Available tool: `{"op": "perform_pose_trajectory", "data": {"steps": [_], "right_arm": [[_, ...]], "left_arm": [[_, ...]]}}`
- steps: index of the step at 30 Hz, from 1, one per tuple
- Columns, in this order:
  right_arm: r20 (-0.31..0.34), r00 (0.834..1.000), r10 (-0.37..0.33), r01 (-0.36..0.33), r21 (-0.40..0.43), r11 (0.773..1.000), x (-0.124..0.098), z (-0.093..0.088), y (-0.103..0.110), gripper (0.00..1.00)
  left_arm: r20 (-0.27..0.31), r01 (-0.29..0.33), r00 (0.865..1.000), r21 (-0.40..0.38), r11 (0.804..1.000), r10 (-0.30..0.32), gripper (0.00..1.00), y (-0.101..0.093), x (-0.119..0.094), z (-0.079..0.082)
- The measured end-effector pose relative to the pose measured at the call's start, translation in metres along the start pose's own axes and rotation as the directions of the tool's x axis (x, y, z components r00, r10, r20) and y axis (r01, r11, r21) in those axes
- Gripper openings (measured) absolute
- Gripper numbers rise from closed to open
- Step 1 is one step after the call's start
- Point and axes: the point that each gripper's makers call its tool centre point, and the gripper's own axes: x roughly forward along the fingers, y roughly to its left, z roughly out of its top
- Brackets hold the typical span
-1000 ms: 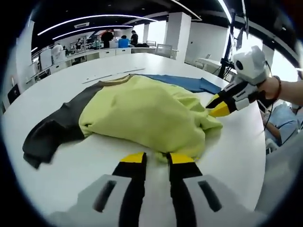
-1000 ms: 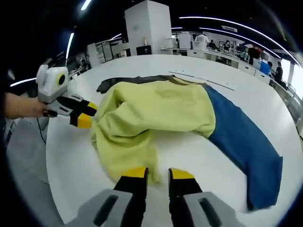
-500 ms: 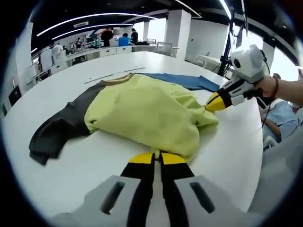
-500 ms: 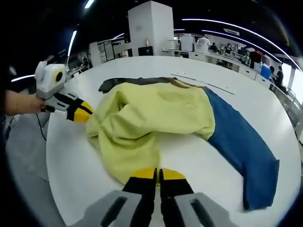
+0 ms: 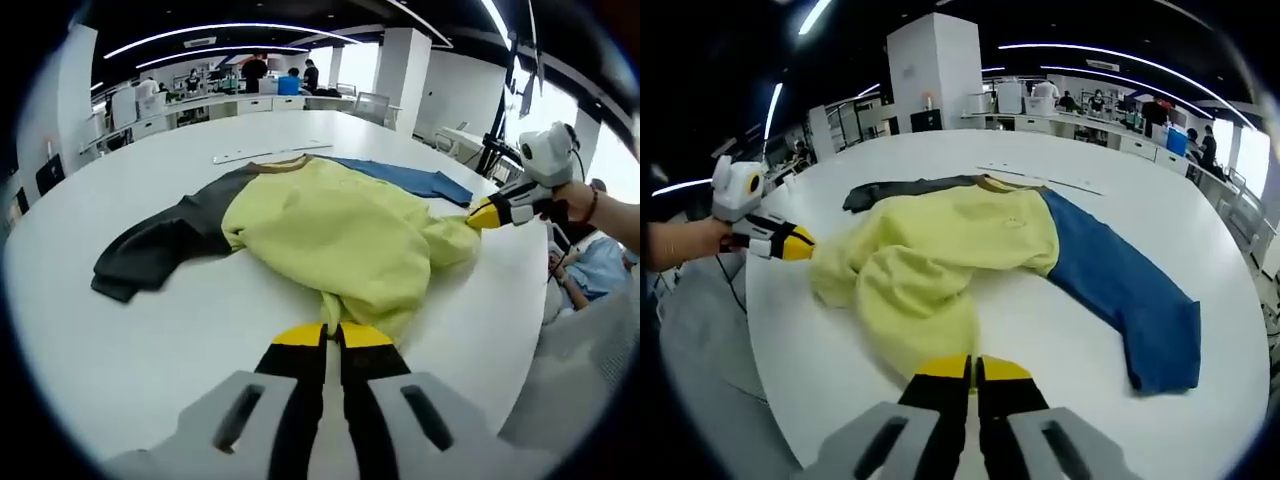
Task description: Fold the garment on the visible template until the final outline fits inside the template.
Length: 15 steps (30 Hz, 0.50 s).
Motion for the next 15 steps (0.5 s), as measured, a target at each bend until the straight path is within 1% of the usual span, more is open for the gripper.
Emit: {"op": "perform_pose_trajectory", "data": {"steps": [3, 5, 7, 9, 15], "right_arm": [[0.006, 1.000, -0.011, 0.011, 0.026, 1.000, -0.009, -0.005, -0.001, 0.00], [0.014, 1.000, -0.014, 0.013, 0.050, 0.999, -0.014, -0.007, -0.001, 0.00], [0.026, 1.000, -0.012, 0.010, 0.094, 0.996, -0.018, -0.009, 0.001, 0.00], [0.036, 0.999, -0.010, 0.005, 0.121, 0.993, -0.021, -0.011, 0.004, 0.00], [0.044, 0.999, -0.026, 0.019, 0.143, 0.990, -0.033, -0.018, 0.009, 0.00]], "left_arm": [[0.005, -0.012, 1.000, -0.029, 0.999, 0.012, 0.01, 0.004, -0.005, -0.004], [0.008, -0.014, 1.000, -0.063, 0.998, 0.015, 0.01, 0.005, -0.009, -0.006], [0.013, -0.020, 1.000, -0.077, 0.997, 0.021, 0.01, 0.007, -0.013, -0.007], [0.015, -0.025, 1.000, -0.088, 0.996, 0.027, 0.01, 0.008, -0.017, -0.009], [0.026, -0.037, 0.999, -0.112, 0.993, 0.041, 0.01, 0.012, -0.029, -0.009]]}}
